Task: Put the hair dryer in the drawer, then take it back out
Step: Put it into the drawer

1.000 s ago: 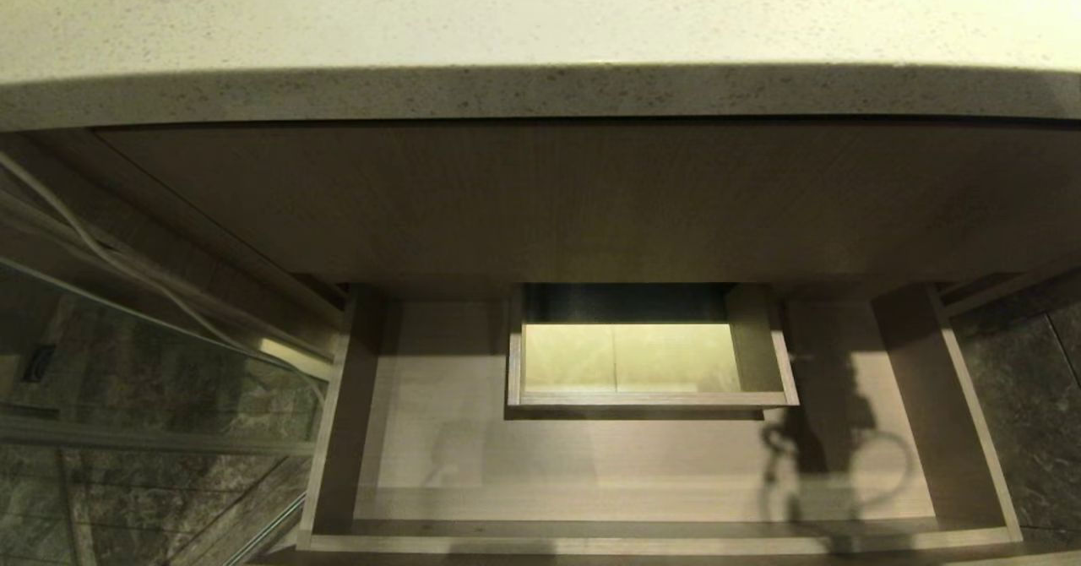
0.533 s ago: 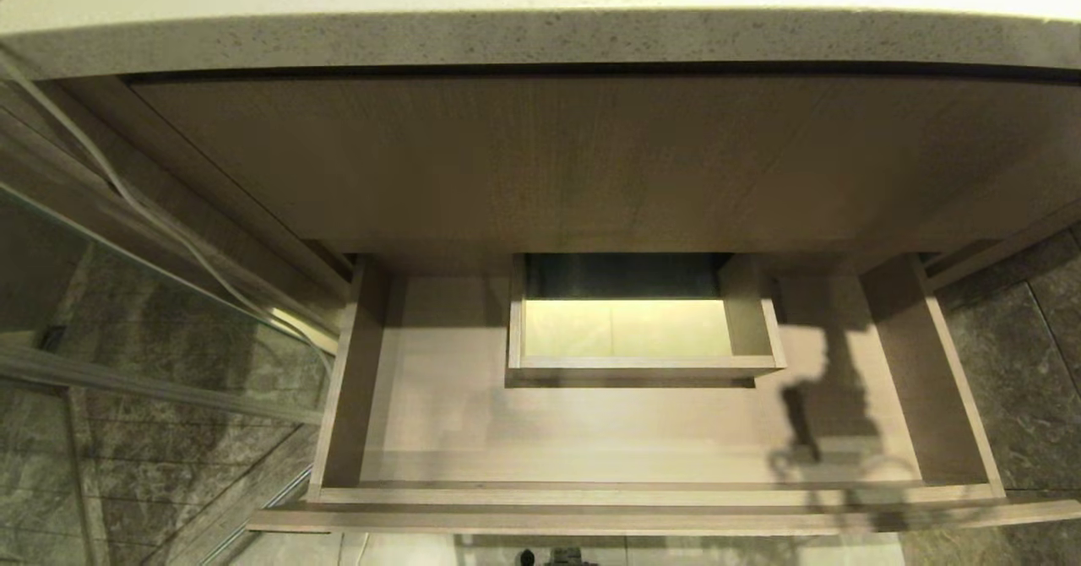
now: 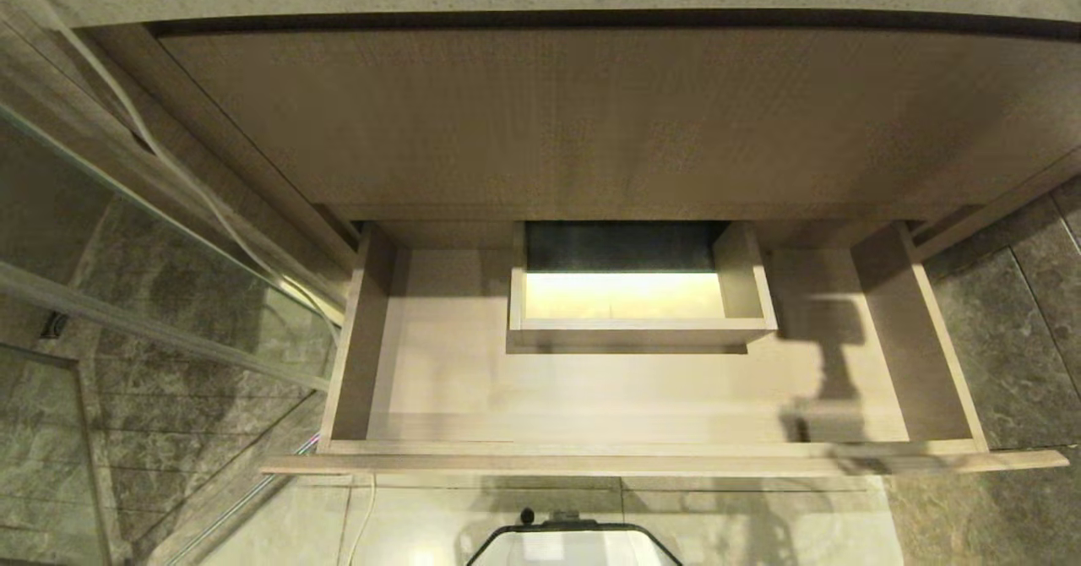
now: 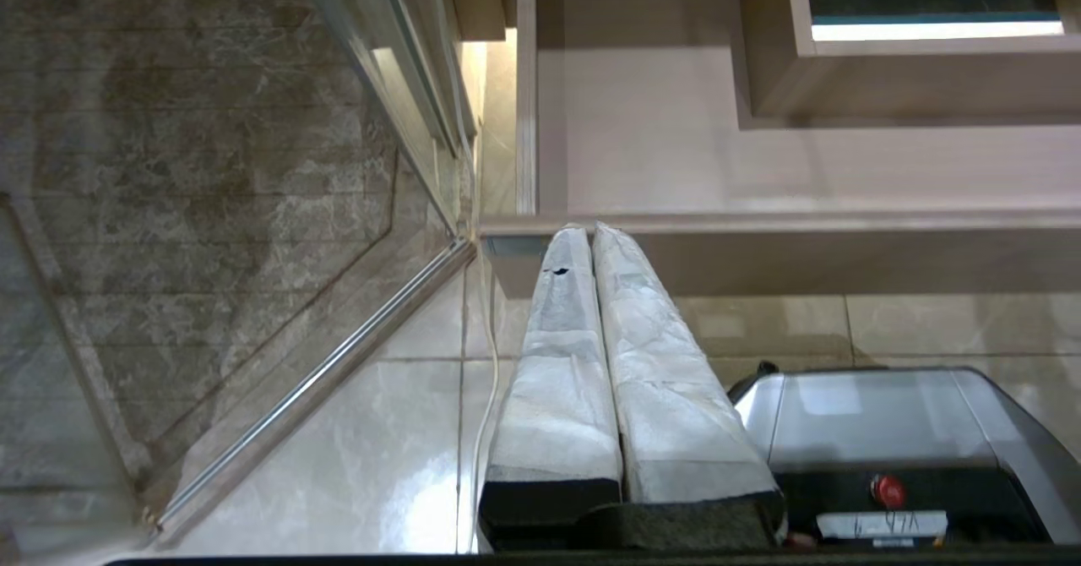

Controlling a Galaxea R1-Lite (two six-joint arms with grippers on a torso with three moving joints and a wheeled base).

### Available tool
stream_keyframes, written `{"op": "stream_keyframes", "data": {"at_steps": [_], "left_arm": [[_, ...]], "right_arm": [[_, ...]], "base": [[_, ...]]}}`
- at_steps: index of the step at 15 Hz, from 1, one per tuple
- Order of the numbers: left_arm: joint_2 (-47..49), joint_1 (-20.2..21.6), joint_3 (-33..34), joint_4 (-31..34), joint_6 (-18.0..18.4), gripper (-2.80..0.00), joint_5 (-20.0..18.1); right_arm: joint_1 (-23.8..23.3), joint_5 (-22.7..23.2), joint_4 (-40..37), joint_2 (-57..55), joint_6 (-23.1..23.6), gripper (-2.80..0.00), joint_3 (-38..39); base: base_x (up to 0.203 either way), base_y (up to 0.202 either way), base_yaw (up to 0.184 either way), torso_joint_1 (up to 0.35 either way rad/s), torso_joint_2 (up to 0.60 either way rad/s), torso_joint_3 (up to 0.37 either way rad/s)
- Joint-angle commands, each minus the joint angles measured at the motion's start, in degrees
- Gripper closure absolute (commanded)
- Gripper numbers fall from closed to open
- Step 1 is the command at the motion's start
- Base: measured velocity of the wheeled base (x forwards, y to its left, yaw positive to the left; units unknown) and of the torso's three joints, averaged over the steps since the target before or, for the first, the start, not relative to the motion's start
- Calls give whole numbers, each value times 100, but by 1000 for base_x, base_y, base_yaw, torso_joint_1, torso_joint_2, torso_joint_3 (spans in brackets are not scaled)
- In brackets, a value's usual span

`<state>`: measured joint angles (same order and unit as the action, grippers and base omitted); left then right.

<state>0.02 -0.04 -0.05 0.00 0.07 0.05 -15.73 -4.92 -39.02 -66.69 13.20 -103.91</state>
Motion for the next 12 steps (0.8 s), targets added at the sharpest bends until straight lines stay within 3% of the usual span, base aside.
{"op": "stream_keyframes", "data": {"at_steps": [1,4,8,12], "left_arm": [[-2,4,-4,0,1,0,4],[-2,4,-4,0,1,0,4],[-2,4,-3,0,1,0,4],[-2,4,-4,0,1,0,4]], "right_arm": [[-1,-8,-35,51,7,0,20],[-1,-8,-27,60,16,0,73],[-1,-37,-26,69,16,0,108],[-1,-26,-31,208,16,0,286]], "base": [[0,0,0,-328,-91,-395],[0,0,0,-168,-46,-199],[0,0,0,-32,14,-19],[0,0,0,-251,381,125]]}}
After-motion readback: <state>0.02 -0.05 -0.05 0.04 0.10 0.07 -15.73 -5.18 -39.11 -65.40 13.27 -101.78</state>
